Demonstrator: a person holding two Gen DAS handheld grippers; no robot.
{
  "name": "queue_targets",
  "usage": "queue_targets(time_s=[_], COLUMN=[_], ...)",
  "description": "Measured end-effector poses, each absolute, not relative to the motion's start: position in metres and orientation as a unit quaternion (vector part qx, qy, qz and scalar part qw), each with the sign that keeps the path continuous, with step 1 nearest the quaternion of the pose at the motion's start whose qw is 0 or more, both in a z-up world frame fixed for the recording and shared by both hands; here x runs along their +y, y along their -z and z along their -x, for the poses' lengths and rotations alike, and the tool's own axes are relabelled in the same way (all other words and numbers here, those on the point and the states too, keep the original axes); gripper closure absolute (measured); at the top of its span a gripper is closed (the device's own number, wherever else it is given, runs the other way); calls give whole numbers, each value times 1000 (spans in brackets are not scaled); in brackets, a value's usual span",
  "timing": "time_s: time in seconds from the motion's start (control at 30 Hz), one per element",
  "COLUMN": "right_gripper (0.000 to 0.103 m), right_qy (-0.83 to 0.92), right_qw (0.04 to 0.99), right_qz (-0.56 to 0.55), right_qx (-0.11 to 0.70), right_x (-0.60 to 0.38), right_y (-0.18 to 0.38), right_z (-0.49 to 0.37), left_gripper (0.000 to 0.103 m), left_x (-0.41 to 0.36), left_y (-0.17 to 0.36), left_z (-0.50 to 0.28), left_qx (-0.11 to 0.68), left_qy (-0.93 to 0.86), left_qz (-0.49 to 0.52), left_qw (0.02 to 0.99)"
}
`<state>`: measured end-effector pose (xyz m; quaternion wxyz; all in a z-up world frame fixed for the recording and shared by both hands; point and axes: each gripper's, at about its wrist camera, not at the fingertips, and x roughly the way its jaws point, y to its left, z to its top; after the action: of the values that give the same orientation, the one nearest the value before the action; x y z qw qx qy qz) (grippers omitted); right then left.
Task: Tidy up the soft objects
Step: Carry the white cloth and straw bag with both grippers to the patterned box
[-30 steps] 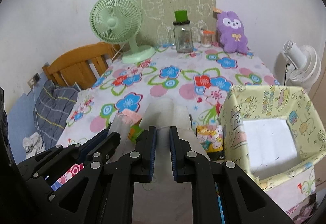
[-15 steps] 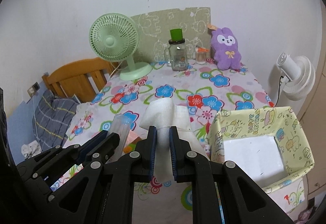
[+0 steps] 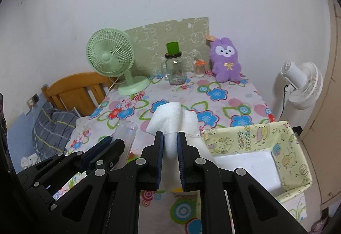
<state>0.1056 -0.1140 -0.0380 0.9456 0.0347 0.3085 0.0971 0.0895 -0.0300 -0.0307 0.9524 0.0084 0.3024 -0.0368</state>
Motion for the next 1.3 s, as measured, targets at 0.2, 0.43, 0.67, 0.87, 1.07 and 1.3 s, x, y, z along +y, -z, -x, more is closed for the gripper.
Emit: queue_targets(time_s=[0.2, 0.43, 0.67, 0.87, 1.07, 1.3], right_gripper=[87, 87, 87, 87, 87, 87], right_qy=[-89, -75, -55, -39, -21, -3], right_qw=[949, 952, 954, 955, 956, 954], right_qz=[-39, -47, -53, -60, -66, -69], right_qx=[300, 293, 291, 288, 285, 293], right_x=[-134, -157, -183, -204, -224, -241], right_y=[32, 27, 27, 26, 27, 35], right_z=[-107, -108, -110, -109, -110, -115], left_gripper=[99, 99, 99, 99, 99, 99], left_x=[-49, -73, -99, -121, -140, -156], left_y=[26, 23, 23, 24, 25, 35], left_z=[-93, -98, -102, -107, -112, -121], left_qx=[295, 289, 288, 287, 287, 297], left_qy=[44, 57, 73, 90, 105, 120], left_qz=[-15, -25, -35, -40, -43, -39], left_qw=[954, 955, 954, 953, 951, 946])
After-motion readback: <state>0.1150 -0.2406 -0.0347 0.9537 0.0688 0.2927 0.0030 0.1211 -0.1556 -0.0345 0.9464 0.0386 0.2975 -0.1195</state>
